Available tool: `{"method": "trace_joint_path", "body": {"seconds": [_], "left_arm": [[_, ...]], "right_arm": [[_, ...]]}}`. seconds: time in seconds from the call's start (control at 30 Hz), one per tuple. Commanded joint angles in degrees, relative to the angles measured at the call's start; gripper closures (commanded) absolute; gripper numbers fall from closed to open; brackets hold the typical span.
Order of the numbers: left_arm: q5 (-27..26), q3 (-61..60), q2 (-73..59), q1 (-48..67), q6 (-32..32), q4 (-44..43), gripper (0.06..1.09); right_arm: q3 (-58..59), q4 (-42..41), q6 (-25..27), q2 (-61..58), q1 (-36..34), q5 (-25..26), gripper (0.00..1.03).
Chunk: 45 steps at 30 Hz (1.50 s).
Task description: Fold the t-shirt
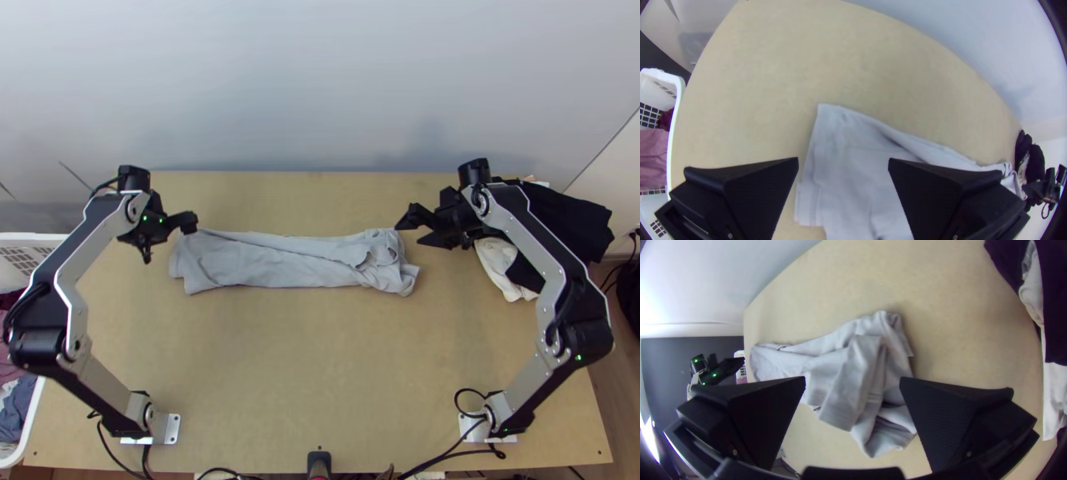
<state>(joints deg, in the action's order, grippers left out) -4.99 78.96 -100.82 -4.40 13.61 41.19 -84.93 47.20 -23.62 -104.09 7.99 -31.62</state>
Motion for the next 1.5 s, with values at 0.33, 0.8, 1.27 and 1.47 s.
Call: {"method": "trace_joint_path", "body": {"seconds": [0.33,0.8,1.27,1.47], "left_arm": [[0.60,-13.83,4.57,0.45,-3.76,-8.85,0.10],[1.57,-12.51,-1.40,2.29,-3.85,-8.58,0.17],[2.01,-12.95,-1.05,1.77,-3.85,-7.26,0.17],[1.92,-12.34,-0.87,2.03,-3.76,-7.00,0.17]], "right_arm": [[-2.00,-0.53,3.05,6.54,17.41,7.89,0.04],[-2.44,-0.62,5.60,2.32,28.49,11.31,0.04],[-1.38,-3.78,7.27,-5.77,24.79,12.19,0.04],[-9.65,-5.28,6.83,-11.66,18.73,14.13,0.04]]}}
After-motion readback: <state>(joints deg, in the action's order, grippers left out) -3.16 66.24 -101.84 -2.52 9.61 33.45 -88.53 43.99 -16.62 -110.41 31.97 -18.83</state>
